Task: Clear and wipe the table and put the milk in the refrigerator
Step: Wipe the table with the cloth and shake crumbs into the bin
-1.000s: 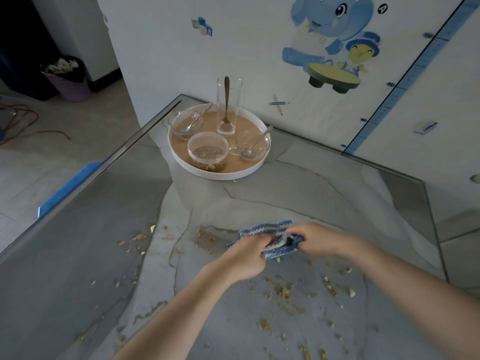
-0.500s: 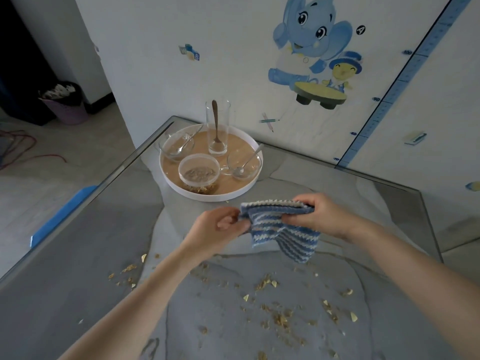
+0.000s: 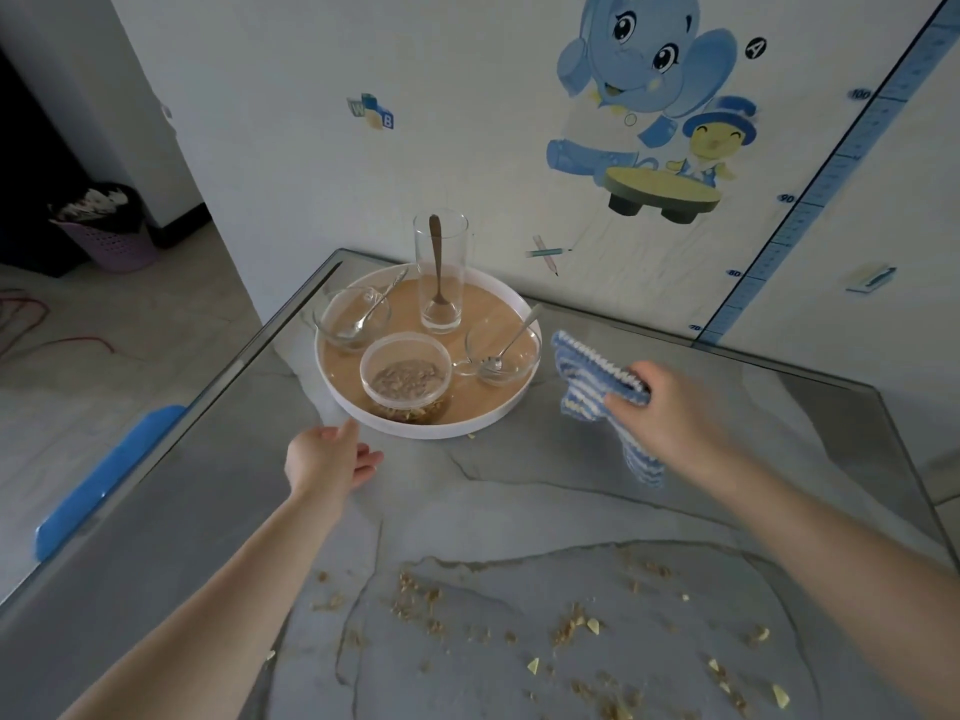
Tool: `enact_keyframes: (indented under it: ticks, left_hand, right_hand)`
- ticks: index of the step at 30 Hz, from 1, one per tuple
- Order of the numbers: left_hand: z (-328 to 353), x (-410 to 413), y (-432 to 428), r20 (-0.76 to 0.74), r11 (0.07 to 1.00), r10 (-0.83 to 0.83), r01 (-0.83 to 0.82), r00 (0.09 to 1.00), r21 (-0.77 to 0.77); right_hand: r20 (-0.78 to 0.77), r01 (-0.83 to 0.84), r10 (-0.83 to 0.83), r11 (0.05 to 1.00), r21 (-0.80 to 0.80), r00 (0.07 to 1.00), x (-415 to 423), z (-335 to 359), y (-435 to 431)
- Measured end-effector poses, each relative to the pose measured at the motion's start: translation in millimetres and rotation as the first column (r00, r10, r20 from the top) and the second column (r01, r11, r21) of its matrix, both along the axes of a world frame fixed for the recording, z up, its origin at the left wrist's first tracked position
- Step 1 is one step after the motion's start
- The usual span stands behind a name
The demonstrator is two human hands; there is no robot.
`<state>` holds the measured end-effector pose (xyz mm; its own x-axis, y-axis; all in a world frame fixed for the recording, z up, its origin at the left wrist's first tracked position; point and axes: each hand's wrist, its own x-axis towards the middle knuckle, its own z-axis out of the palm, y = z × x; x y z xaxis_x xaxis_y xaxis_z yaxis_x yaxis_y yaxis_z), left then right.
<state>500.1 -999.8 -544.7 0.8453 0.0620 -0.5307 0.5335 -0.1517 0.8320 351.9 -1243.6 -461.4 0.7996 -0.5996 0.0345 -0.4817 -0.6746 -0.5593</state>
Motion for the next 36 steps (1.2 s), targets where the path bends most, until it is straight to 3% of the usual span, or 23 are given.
enact_keyframes:
  ticks: [4,8,10,15,23,36]
  left_hand:
    - [-2,28,-2,-0.059,1.0,-0.011,0.01,0.998,-0.017]
    - [-5,41,-6,-0.048,0.994,-0.108,0.107,0.993,-0.018]
    - [-6,45,-7,-0.028,0.986,-0.166,0.166,0.986,-0.012]
    - [-5,54,-8,-0.008,0.961,-0.269,0.269,0.963,0.061]
    - [1,56,-12,0.05,0.929,-0.353,0.344,0.934,0.135]
    - [30,60,-14,0.103,0.93,-0.355,0.339,0.929,0.144]
  right_hand:
    - [-0.205,-0.138,0.135,0.99,0.002,0.969,6,-41,25]
    - [-0.263,-0.244,0.222,0.968,-0.053,0.939,13,-74,42]
    - [-0.249,-0.227,0.215,0.974,-0.02,0.944,15,-80,47]
    - [-0.193,0.041,-0.006,0.983,0.178,0.981,20,-81,48]
    - [-0.283,-0.114,0.133,0.99,0.081,0.95,25,-82,51]
    - [-0.341,-0.148,0.167,0.986,0.08,0.925,45,-80,63]
